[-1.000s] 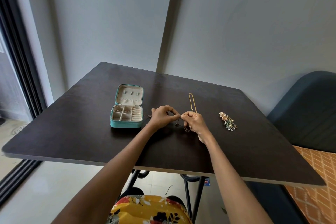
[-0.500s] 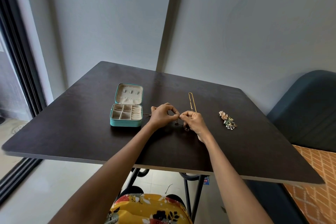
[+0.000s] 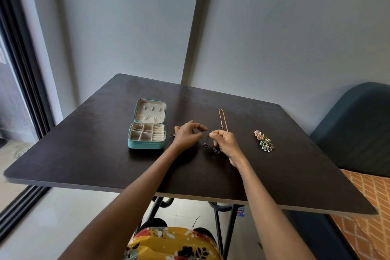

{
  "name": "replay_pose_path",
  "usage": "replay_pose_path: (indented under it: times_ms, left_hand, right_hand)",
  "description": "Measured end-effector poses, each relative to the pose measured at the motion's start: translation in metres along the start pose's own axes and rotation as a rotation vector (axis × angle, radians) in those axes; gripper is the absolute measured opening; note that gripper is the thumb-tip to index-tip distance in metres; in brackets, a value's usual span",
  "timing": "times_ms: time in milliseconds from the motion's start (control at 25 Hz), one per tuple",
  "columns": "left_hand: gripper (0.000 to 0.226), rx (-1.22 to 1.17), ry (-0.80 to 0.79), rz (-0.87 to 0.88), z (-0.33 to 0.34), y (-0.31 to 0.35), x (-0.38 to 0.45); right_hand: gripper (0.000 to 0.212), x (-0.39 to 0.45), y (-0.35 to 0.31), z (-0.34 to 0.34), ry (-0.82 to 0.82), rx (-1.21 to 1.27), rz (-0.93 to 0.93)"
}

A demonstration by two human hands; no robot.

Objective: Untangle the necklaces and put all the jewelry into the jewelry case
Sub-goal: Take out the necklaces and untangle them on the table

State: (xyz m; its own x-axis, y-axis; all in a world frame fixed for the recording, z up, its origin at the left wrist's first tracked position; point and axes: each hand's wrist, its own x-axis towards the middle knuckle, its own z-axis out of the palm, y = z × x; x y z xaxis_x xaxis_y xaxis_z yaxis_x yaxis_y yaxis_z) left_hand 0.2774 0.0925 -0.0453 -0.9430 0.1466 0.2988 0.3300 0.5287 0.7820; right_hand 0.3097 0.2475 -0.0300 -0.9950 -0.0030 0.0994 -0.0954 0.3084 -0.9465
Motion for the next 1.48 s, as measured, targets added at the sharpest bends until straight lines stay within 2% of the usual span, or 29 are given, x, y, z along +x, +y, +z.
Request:
replay_pose_path:
  times_ms: [240, 560, 720, 920, 1080, 1280, 1480]
  left_hand:
    - [0.013, 0.034, -0.082, 0.0, -0.0019, 0.0034, -0.001]
    - [0.019, -0.04, -0.033, -0.008, -0.003, 0.0035, -0.0016]
    - [0.011, -0.077, -0.015, -0.005, -0.0038, 0.0036, -0.0024]
    - [0.009, -0.055, -0.002, 0.0, -0.0033, 0.0032, -0.0023]
    - [0.015, -0.033, -0.031, 0.01, -0.0026, 0.0015, -0.0009]
    - [0.006, 0.033, -0.024, 0.014, -0.0003, -0.0001, 0.0]
    - [0.008, 0.078, -0.034, 0.052, 0.0003, -0.0022, 0.0003]
  right_hand:
    - [0.012, 0.001, 0.0022, -0.0008, 0.019, 0.022, -0.001]
    - [0.012, 0.0032, 0.0044, -0.0019, 0.009, 0.025, 0.022]
    - [0.012, 0.0019, 0.0034, -0.0019, -0.007, 0.017, 0.023]
    - [0.015, 0.0036, 0.0046, -0.001, 0.012, 0.046, 0.024]
    - [0.008, 0.0036, 0.0075, -0.0013, 0.038, -0.011, 0.004]
    - [0.007, 0.0035, 0.0074, -0.001, 0.055, 0.009, -0.003]
    - [0.008, 0.0058, 0.0078, -0.0001, 0.061, -0.039, -0.015]
